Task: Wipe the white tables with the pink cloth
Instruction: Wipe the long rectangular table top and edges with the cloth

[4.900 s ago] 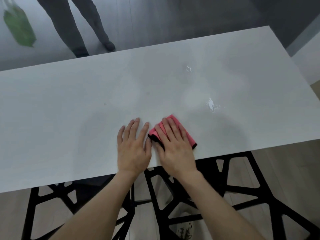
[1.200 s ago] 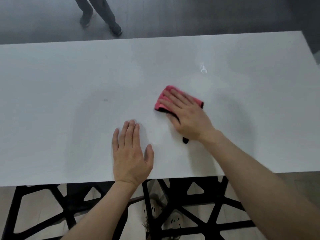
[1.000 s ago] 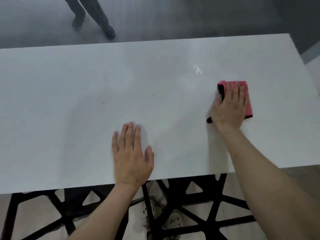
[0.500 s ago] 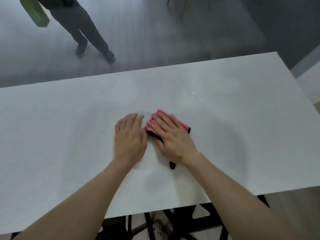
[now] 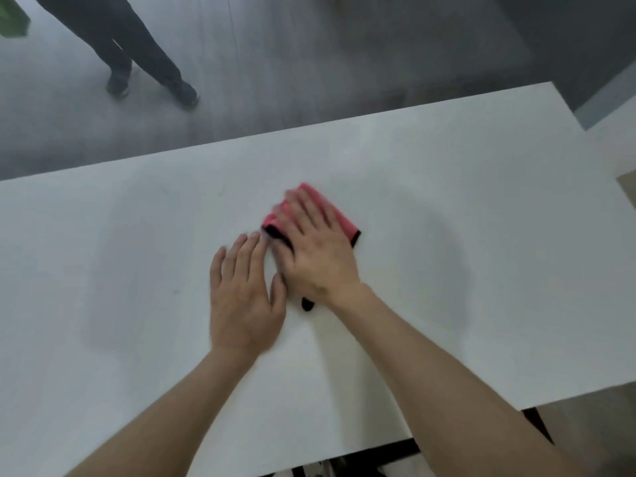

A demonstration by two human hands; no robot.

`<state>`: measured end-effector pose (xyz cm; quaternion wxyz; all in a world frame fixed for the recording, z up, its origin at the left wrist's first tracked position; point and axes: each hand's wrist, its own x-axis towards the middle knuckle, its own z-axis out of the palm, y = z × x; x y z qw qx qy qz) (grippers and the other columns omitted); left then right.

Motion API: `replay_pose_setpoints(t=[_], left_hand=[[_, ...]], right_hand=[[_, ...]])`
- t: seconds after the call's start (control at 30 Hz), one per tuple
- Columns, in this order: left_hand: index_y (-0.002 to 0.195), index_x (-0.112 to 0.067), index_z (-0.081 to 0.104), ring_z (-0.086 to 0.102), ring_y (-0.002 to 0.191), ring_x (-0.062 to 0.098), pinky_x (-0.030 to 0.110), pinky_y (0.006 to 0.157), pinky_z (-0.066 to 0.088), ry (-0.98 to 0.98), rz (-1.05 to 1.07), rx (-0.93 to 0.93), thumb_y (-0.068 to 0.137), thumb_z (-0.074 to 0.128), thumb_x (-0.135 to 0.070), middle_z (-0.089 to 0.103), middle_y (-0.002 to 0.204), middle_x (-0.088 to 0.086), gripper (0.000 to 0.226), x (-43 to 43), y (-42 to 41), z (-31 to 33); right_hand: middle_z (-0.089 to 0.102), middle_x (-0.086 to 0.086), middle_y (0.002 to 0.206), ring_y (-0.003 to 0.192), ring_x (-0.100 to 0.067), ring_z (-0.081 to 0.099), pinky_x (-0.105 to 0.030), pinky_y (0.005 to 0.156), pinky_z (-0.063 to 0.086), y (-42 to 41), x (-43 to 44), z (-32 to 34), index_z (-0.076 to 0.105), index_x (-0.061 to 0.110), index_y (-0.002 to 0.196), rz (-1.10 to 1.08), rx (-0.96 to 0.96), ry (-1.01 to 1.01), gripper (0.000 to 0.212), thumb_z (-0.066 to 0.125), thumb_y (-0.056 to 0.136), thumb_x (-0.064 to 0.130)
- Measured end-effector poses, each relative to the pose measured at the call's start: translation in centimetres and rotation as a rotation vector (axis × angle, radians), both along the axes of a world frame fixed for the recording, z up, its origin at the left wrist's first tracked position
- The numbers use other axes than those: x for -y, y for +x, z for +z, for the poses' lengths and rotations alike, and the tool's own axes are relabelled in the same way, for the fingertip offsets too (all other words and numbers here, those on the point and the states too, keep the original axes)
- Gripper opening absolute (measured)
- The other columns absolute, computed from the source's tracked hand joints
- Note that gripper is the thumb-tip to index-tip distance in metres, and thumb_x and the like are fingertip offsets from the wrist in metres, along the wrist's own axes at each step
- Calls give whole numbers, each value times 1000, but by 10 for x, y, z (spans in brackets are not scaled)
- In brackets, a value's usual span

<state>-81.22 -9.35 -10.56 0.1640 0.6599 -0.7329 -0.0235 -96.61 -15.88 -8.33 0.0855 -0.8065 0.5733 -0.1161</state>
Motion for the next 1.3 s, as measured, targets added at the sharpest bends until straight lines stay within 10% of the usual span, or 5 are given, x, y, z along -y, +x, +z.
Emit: replay_pose_setpoints(t=[0.33,0.6,0.83,1.1,1.3], left_hand=[[157,-4,50,38,159,31,58,131,25,-9,0,6,106,49,-34,48,166,12,60,0,-2,-3],[159,-3,49,38,159,32,57,131,25,-11,-1,5,107,48,-35,48,166,13,61,1,-3,2],[159,-4,48,37,160,31,57,131,25,-1,3,4,107,47,-35,47,167,12,61,-1,-4,0],[158,-3,52,37,161,30,57,130,28,-13,-8,-5,106,51,-35,47,168,12,61,-1,0,0],[157,-4,52,37,161,31,59,129,28,-13,-13,1,105,50,-35,45,169,11,61,0,-1,-3]], right_hand=[[20,-6,180,168,-26,7,-51,135,5,-132,56,6,34,20,168,-826,-13,37,60,29,114,46],[25,4,178,167,-15,12,-41,136,9,-46,30,6,38,30,168,275,-74,-2,57,41,113,46],[18,-10,180,168,-28,6,-50,135,4,-122,86,5,29,16,170,-872,-28,59,63,29,113,44],[31,4,176,166,-17,17,-37,135,6,-13,91,10,44,27,165,219,10,17,53,45,112,36],[32,-5,175,166,-26,18,-47,134,11,-157,139,8,43,21,163,-602,1,-1,55,38,112,40]])
